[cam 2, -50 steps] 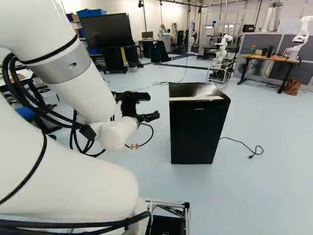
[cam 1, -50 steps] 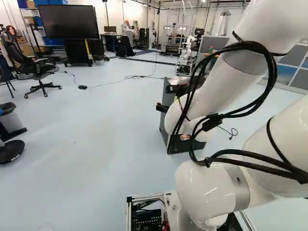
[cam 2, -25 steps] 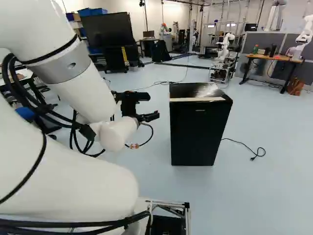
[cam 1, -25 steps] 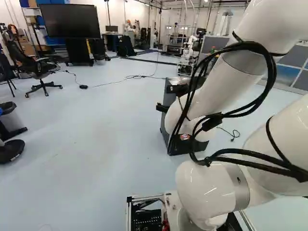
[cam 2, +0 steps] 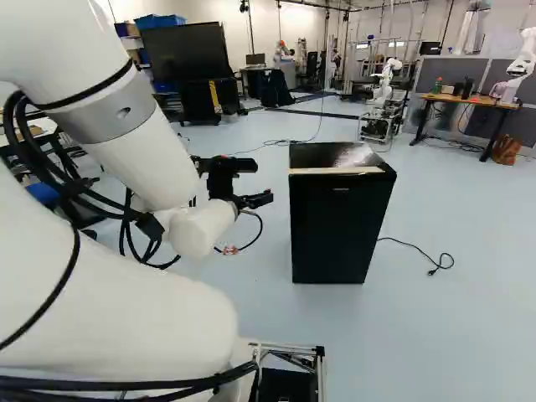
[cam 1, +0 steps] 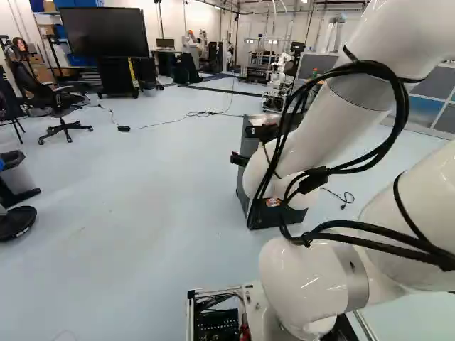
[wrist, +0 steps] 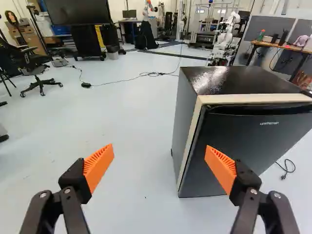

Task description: Grab a drink from the fridge

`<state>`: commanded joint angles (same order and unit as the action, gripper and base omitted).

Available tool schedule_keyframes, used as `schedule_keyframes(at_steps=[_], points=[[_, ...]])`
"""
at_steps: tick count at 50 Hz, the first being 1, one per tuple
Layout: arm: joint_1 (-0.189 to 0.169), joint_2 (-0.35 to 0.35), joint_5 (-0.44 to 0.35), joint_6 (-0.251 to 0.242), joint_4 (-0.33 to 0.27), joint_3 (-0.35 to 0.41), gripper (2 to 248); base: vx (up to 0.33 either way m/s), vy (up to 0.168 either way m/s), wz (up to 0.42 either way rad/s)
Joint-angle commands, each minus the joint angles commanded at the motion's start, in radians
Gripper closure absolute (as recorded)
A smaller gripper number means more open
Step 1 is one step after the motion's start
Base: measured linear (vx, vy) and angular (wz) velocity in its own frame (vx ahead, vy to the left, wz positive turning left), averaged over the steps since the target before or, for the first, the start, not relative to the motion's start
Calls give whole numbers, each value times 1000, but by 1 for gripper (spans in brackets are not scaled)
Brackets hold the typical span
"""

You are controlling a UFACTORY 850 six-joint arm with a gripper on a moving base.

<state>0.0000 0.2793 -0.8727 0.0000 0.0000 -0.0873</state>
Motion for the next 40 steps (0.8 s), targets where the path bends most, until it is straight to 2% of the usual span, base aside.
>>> schedule_keyframes(at_steps=[12,28,40], points=[[0,0,0,0,0,0,3,0,-39,1],[0,0,0,0,0,0,3,6,-71,-102],[0,0,0,0,0,0,3,-1,-2,-1]])
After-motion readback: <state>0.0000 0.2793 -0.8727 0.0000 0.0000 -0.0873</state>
